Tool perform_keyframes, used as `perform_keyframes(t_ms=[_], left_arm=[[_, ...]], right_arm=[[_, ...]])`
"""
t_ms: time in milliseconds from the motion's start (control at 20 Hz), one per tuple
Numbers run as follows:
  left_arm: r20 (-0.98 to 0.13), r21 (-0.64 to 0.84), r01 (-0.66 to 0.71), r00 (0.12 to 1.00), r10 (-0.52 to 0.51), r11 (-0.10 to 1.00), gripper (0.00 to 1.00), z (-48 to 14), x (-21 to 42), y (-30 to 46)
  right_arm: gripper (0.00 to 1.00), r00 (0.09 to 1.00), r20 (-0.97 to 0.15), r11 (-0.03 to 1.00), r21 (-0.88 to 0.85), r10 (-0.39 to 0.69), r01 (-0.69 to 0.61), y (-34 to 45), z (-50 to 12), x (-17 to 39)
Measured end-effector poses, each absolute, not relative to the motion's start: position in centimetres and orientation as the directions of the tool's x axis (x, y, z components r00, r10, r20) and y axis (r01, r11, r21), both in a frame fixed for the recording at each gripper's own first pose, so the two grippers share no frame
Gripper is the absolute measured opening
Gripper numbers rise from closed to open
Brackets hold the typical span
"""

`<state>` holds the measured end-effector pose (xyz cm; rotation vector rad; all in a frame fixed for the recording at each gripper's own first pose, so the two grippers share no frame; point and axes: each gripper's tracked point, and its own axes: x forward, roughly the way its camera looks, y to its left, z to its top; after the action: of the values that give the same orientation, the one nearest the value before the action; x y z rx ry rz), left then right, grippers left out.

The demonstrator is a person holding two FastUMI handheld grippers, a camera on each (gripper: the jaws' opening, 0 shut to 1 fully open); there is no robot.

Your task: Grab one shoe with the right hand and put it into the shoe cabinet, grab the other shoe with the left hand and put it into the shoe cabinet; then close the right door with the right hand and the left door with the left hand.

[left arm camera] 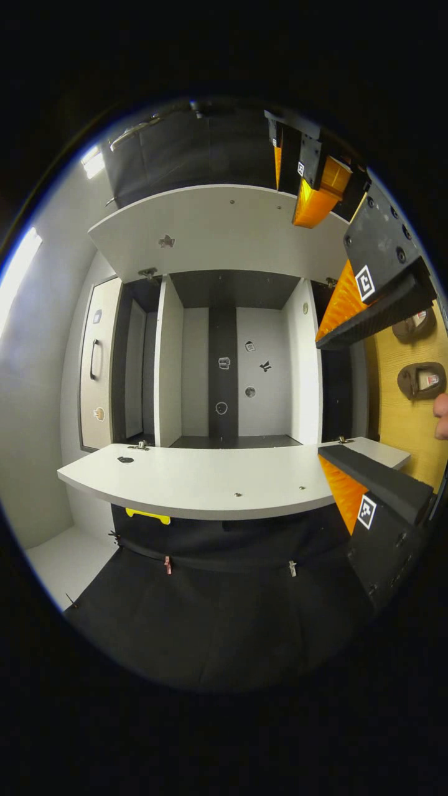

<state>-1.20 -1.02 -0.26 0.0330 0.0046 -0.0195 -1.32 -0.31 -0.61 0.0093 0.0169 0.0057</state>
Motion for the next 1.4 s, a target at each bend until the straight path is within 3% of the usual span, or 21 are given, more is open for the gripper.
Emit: perform_keyframes(t_ms=[400,900,1400], left_arm=[[-0.006,0.046,0.013,1.000,-0.013,0.999,0.97,-1.7,-1.5,0.4],[-0.080,0.056,0.011,0.997,-0.006,0.998,0.97,-6.3,-2.1,1.9],[-0.140,0.079,-0.022,0.990,0.033,0.997,0.97,-8.9,-1.7,4.4]], right_arm=[[0.98,0.970,-0.230,0.997,0.014,0.079,-0.078,2.2,-10.2,-1.5],[0.99,0.803,-0.575,0.988,0.090,0.155,-0.126,5.3,-30.3,-0.8],[0.97,0.672,-0.723,0.986,0.150,0.161,-0.074,6.5,-44.3,3.6]])
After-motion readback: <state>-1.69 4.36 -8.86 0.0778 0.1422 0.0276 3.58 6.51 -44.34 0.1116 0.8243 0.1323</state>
